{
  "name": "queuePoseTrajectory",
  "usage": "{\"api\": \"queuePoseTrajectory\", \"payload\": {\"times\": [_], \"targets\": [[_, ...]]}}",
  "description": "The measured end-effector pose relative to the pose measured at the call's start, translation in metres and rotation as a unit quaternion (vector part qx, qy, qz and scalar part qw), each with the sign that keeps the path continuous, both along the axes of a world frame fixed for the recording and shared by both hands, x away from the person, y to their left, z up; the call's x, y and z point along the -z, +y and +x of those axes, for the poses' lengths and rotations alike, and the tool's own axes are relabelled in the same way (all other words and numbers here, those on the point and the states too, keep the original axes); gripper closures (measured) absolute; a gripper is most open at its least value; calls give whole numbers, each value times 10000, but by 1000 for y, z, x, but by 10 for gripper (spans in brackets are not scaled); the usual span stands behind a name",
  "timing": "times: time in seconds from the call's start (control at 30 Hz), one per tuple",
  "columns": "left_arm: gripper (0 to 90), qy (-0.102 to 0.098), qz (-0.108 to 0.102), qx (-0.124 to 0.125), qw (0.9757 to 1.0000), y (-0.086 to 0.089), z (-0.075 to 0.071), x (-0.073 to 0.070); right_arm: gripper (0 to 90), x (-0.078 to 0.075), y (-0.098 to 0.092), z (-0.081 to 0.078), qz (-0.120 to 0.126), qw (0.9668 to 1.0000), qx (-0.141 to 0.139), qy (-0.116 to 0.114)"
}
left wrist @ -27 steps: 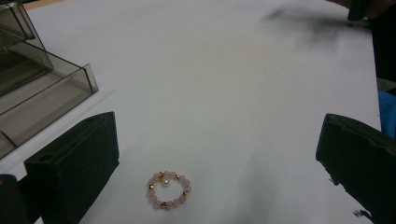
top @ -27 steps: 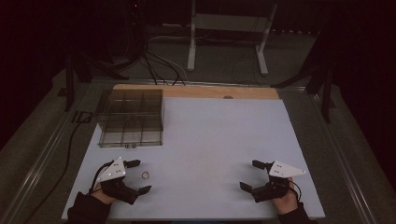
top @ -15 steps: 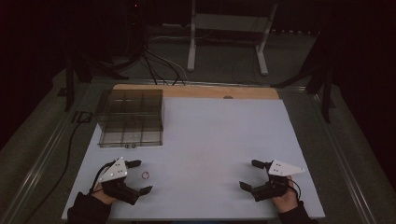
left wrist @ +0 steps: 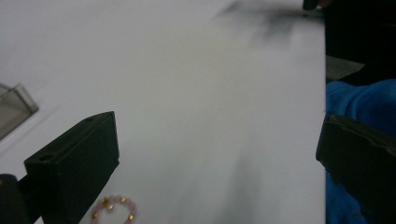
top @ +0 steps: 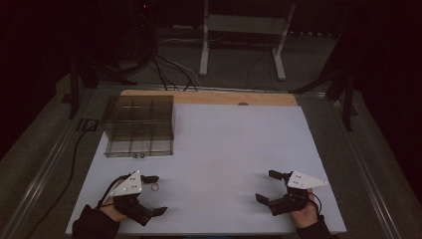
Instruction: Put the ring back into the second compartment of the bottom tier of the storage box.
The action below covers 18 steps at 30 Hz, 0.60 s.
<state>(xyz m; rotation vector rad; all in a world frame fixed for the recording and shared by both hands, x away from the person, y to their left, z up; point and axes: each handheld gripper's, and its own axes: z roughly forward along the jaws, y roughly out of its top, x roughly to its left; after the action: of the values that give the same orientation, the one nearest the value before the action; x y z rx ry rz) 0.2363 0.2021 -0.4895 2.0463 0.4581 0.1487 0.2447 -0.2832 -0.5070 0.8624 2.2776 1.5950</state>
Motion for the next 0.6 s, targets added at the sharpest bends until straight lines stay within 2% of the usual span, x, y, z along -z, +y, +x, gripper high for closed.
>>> {"api": "queuePoseTrajectory", "payload": {"times": [0.3,0.37,0.6], "targets": [[5,-182,-161,-41,9997,-5,1,-14,0,0,1,0,36,10000,-8,51],[5,-208,-236,-119,9994,-4,2,-17,0,0,1,-1,45,10000,-14,26],[5,-314,-292,-284,9987,-1,5,-24,0,0,1,-1,35,10000,-14,46]]}}
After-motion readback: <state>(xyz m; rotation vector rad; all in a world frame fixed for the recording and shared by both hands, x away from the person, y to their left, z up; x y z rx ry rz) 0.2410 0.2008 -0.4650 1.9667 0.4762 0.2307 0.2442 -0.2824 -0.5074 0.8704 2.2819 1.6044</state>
